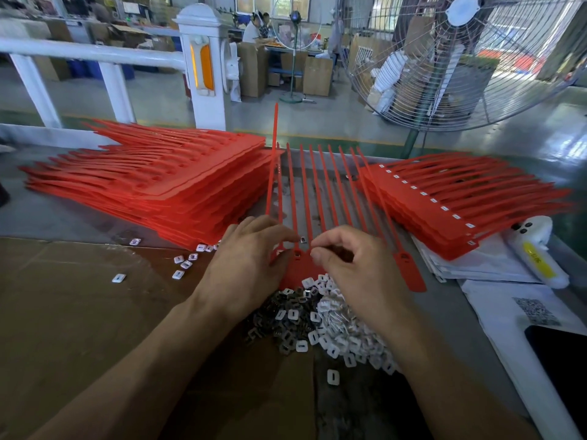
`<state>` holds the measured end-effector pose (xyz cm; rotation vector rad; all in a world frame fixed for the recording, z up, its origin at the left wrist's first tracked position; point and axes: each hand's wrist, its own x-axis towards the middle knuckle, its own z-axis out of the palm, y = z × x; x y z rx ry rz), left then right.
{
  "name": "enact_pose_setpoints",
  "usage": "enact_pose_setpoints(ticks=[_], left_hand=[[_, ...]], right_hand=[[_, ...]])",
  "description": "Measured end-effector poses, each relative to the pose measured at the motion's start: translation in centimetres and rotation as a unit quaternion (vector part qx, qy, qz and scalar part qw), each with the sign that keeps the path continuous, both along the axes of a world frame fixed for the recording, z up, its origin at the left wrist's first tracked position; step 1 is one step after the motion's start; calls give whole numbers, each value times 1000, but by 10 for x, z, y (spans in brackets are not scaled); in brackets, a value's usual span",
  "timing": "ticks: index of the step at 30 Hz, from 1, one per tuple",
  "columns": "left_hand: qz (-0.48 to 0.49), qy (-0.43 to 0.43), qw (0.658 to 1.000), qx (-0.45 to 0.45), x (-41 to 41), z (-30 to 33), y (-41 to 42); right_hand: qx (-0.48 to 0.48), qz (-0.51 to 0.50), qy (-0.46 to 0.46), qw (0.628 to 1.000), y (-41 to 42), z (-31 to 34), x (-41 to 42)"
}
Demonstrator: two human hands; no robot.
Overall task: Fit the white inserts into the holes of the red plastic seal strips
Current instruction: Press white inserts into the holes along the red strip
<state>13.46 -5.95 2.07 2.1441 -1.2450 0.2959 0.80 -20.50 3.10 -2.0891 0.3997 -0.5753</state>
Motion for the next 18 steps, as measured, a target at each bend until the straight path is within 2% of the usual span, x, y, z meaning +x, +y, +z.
enact_pose_setpoints(ticks=[3, 10, 18], left_hand=[[-56, 14, 997, -46, -7, 2, -4], [-81, 11, 995, -60, -9, 2, -8], [-78, 1, 994, -75, -7, 3, -7]], right_hand=[[58, -2, -20, 998, -2, 0, 1], [48, -5, 0, 999, -5, -5, 5], [28, 32, -37, 998, -2, -1, 2]])
